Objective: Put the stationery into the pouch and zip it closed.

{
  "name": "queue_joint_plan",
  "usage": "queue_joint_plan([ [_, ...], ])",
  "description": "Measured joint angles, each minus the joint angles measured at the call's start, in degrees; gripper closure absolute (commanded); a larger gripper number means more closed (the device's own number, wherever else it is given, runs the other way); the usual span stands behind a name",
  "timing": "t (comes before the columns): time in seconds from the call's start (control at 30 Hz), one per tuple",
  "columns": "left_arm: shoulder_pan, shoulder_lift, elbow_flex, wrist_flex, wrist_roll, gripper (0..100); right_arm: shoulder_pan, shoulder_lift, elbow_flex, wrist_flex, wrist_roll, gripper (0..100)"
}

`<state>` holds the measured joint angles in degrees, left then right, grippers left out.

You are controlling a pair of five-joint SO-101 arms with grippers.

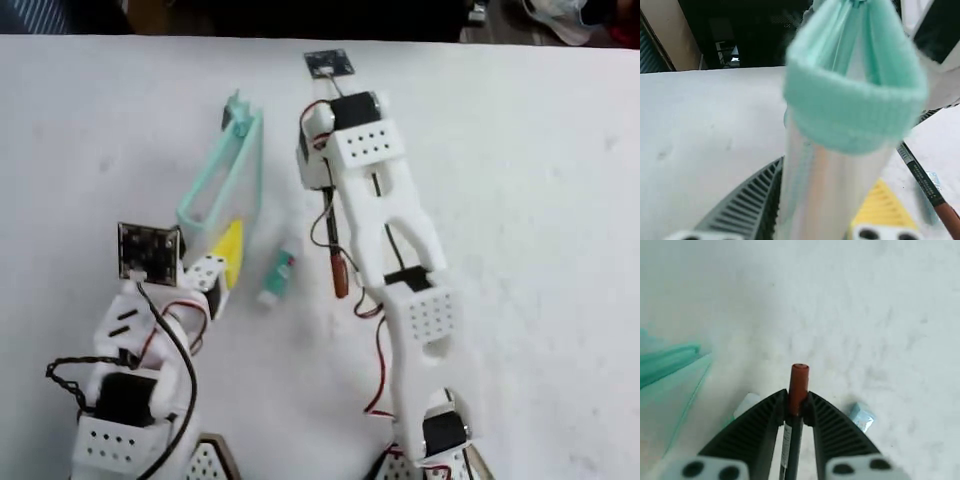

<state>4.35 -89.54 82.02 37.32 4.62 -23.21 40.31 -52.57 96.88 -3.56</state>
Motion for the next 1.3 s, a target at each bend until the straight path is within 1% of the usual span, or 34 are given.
queue_joint_plan([
  [0.47,0.00,0.00,0.00,0.00,0.00,80,-0.62,-26.73,18.81,0.00,0.00,98.2],
  [0.67,0.00,0.00,0.00,0.00,0.00,80,-2.55,-34.99,27.60,-3.08,0.00,98.2],
  [0.9,0.00,0.00,0.00,0.00,0.00,80,-4.48,-46.33,38.95,-10.37,0.00,98.2],
  [1.13,0.00,0.00,0.00,0.00,0.00,80,-4.40,-59.69,54.59,-22.86,0.00,98.2],
  [1.3,0.00,0.00,0.00,0.00,0.00,80,-4.40,-69.27,59.43,-30.77,0.00,98.2],
])
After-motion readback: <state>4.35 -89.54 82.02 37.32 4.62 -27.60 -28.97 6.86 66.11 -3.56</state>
